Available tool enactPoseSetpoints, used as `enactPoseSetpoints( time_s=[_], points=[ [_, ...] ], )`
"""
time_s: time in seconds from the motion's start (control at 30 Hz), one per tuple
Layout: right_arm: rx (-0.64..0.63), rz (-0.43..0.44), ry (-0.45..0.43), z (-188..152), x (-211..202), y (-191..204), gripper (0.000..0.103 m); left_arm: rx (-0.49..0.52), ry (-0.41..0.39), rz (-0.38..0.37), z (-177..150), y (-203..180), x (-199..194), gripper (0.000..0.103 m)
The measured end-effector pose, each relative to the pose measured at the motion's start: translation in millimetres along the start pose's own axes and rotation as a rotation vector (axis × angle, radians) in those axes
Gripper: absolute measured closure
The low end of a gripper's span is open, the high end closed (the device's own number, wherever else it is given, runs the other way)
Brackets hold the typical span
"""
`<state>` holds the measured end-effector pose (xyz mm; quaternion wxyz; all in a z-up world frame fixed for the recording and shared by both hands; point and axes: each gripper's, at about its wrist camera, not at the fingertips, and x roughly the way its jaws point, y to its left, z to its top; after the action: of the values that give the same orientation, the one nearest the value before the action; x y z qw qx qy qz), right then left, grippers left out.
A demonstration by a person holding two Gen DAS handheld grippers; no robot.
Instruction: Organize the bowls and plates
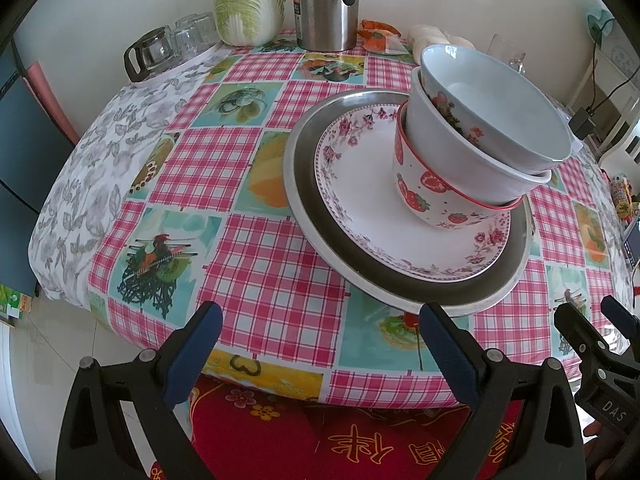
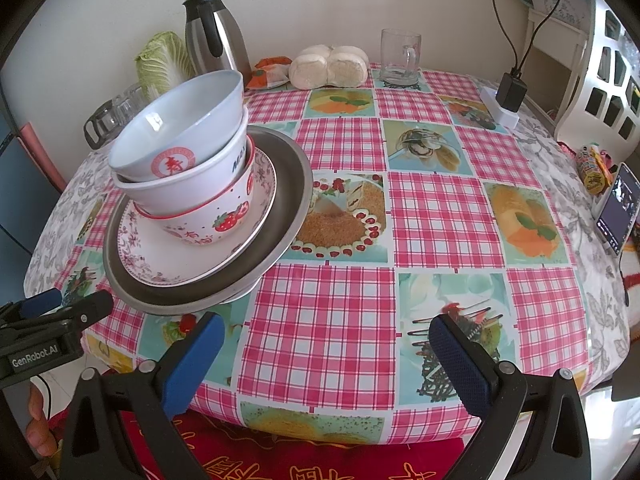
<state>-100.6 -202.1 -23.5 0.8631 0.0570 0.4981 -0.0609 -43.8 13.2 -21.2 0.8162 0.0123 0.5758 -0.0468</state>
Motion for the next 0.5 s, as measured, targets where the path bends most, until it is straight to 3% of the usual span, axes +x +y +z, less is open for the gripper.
enactPoseSetpoints(
  time_s=[0.5],
  points=[
    [0.0, 0.001, 0.003, 0.7, 1.1, 0.0, 0.0, -0.001, 0.009, -0.004, 1.9, 0.6, 1.2, 0.004]
  ],
)
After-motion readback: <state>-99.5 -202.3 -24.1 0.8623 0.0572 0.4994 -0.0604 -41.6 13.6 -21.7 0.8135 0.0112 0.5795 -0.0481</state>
